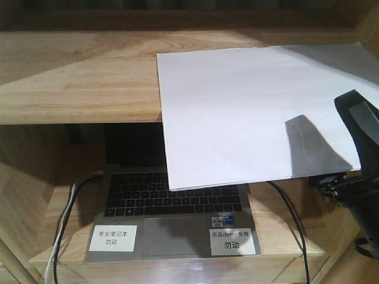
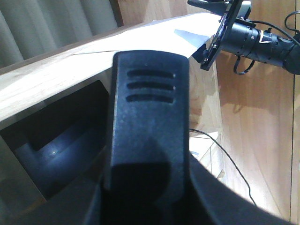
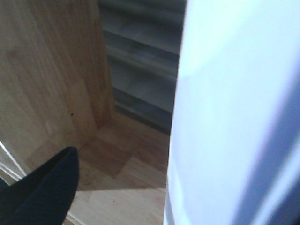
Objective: Grab stapler and paper to desk for stapling
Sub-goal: 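Pull the white paper off the shelf with the right gripper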
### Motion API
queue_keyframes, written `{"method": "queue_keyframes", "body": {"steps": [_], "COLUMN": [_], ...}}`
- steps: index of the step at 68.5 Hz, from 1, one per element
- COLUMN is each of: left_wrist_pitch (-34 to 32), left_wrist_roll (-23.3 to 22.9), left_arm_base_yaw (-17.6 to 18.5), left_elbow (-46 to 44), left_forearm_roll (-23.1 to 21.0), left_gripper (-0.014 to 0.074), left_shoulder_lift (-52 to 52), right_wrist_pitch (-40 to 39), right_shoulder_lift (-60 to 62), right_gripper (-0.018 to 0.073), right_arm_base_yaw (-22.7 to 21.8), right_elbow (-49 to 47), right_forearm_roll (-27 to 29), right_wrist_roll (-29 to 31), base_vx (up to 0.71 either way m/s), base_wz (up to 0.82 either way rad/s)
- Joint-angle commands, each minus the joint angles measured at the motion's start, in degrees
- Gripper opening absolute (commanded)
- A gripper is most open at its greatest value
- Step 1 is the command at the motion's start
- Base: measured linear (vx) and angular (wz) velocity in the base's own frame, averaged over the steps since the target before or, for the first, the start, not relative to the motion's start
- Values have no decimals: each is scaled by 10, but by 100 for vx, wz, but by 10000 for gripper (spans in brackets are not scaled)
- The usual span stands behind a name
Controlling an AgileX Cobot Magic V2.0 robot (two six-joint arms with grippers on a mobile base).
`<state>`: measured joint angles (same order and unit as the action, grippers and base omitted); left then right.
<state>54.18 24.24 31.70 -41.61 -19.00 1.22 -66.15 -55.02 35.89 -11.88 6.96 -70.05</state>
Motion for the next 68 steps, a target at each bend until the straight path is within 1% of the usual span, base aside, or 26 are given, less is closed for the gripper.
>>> {"method": "queue_keyframes", "body": {"steps": [1, 8, 15, 23, 27, 30, 35, 68], "left_wrist_pitch": [-66, -66, -66, -66, -66, -66, -66, -66], "left_wrist_roll": [-3, -3, -3, -3, -3, -3, -3, -3], "left_arm_base_yaw": [3, 3, 3, 3, 3, 3, 3, 3], "left_elbow": [-14, -14, -14, -14, -14, -14, -14, -14], "left_forearm_roll": [-15, -15, -15, -15, -15, -15, -15, -15], "left_gripper": [-6, -6, -6, -6, -6, -6, -6, -6], "left_shoulder_lift": [-13, -13, -13, -13, -13, -13, -13, -13], "right_wrist_pitch": [-100, -100, -100, -101, -102, -104, -105, -109], "right_shoulder_lift": [2, 2, 2, 2, 2, 2, 2, 21], "right_gripper": [541, 470, 364, 201, 134, 62, -18, -8], "right_arm_base_yaw": [1, 1, 1, 1, 1, 1, 1, 1], "right_elbow": [-18, -18, -18, -18, -18, -18, -18, -18], "right_forearm_roll": [-2, -2, -2, -6, -12, -18, -27, -34], "right_wrist_roll": [10, 10, 10, 10, 11, 12, 13, 15], "base_vx": [0, 0, 0, 0, 0, 0, 0, 0], "base_wz": [0, 0, 0, 0, 0, 0, 0, 0]}}
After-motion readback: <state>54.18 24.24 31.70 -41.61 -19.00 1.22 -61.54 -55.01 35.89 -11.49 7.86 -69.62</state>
